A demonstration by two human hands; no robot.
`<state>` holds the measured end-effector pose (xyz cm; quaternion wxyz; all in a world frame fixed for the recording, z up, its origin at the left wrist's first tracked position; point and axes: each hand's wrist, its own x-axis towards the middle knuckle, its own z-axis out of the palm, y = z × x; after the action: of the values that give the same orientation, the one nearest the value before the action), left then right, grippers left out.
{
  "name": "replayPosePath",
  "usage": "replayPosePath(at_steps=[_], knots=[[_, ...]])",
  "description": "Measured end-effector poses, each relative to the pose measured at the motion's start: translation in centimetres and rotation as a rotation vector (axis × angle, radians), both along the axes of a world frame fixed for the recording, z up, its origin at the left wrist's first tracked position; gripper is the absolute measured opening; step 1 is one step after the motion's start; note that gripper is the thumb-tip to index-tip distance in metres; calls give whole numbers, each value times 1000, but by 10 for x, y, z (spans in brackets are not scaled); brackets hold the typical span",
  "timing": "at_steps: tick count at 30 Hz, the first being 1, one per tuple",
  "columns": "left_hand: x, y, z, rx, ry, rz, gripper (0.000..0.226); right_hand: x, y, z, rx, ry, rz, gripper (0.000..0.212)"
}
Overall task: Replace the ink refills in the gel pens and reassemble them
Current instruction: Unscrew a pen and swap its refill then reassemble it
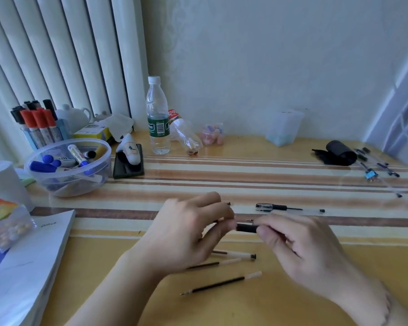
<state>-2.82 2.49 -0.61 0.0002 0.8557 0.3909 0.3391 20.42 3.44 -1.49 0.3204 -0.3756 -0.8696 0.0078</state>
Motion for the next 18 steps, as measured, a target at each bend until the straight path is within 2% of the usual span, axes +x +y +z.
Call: replayPosePath(at_steps=[5, 12, 15, 18], knots=[[-3, 2, 2, 44, 1, 69, 21, -11, 9, 15, 13, -23, -48, 31], [-7, 8, -1, -7, -103, 85, 26, -30, 9, -6, 306, 229, -63, 15], [-5, 10, -6, -76, -189, 36, 30, -30, 15, -12, 370, 307, -38, 7], [-3, 12, -9, -184, -298, -18, 39, -32, 17, -15, 471, 290, 3, 8]])
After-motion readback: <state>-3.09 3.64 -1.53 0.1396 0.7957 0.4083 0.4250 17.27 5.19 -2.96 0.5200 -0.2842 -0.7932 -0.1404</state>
